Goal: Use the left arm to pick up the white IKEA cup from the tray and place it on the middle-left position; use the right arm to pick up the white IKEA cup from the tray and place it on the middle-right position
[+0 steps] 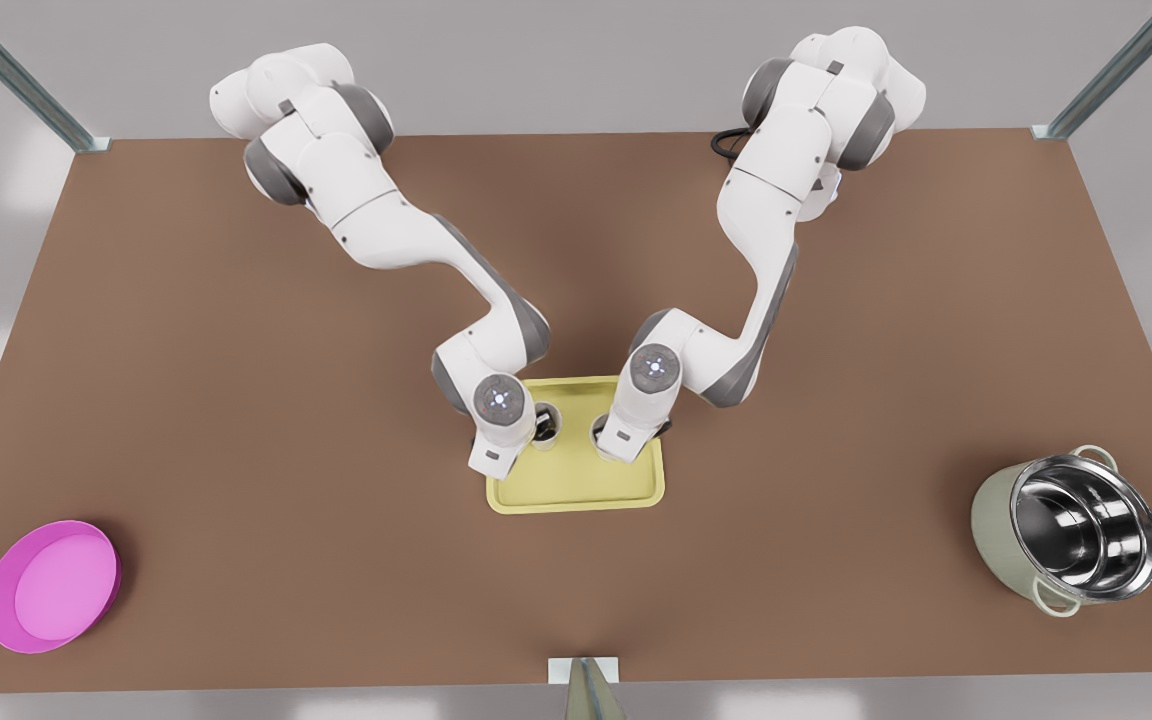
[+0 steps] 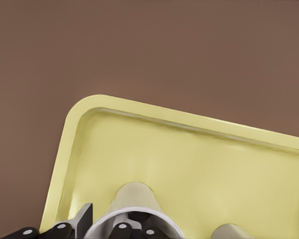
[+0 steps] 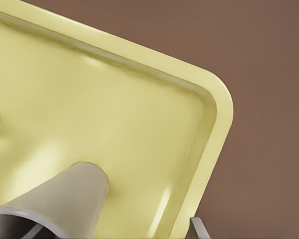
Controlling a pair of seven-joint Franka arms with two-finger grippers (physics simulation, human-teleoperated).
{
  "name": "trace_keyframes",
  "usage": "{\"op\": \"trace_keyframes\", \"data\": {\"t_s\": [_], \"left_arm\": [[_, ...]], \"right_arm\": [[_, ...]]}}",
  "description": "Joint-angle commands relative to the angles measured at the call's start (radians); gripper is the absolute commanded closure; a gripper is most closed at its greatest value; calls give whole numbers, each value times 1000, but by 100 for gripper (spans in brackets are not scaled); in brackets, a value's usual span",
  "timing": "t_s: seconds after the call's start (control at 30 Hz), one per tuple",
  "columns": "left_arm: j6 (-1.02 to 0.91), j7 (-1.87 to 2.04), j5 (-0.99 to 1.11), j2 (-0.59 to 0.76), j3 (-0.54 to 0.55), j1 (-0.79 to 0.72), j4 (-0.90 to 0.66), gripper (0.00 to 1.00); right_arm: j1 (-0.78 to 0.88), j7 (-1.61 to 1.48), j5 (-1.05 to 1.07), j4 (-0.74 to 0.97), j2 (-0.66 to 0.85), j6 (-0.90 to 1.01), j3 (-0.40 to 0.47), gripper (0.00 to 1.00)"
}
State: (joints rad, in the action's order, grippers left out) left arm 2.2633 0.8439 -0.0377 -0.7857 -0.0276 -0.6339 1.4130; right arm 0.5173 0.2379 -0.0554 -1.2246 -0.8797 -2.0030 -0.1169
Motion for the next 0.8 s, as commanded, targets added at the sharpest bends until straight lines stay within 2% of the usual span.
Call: {"op": "trace_keyframes", "data": {"t_s": [0.0,0.03,0.1,0.13,0.2,0.27,0.33,0.4,0.47,0.6,0.67,0.77], "left_arm": [[15,49,-8,0,0,0,-2,76],[16,46,-31,0,-2,0,-3,83],[16,47,-31,0,-2,0,-5,95],[13,44,-30,3,-3,5,-17,97],[-50,27,-17,34,-12,17,-19,97],[-202,-98,-30,121,-14,125,-25,97],[-337,-221,-27,123,-14,266,-118,97],[-329,-419,-27,112,-12,393,-118,97],[-262,-610,-31,71,-11,480,-118,97],[-136,-680,-28,14,-8,508,-108,97],[-102,-680,-30,5,-3,499,-108,97],[-39,-678,-28,-32,0,487,-101,97]], "right_arm": [[1,26,2,-1,-1,-19,-1,1],[7,26,2,-24,1,-17,0,16],[10,28,3,-41,5,-5,-1,19],[12,29,3,-42,7,-5,-1,19],[13,38,11,-42,10,-3,-3,34],[12,41,12,-41,19,4,-4,47],[12,43,14,-39,30,26,-10,60],[10,41,17,-39,42,46,-15,76],[9,41,17,-39,45,46,-17,99],[1,37,17,-39,85,79,-15,100],[-63,-11,15,-36,179,194,-15,100],[-171,-118,14,-29,243,269,-12,100]]}}
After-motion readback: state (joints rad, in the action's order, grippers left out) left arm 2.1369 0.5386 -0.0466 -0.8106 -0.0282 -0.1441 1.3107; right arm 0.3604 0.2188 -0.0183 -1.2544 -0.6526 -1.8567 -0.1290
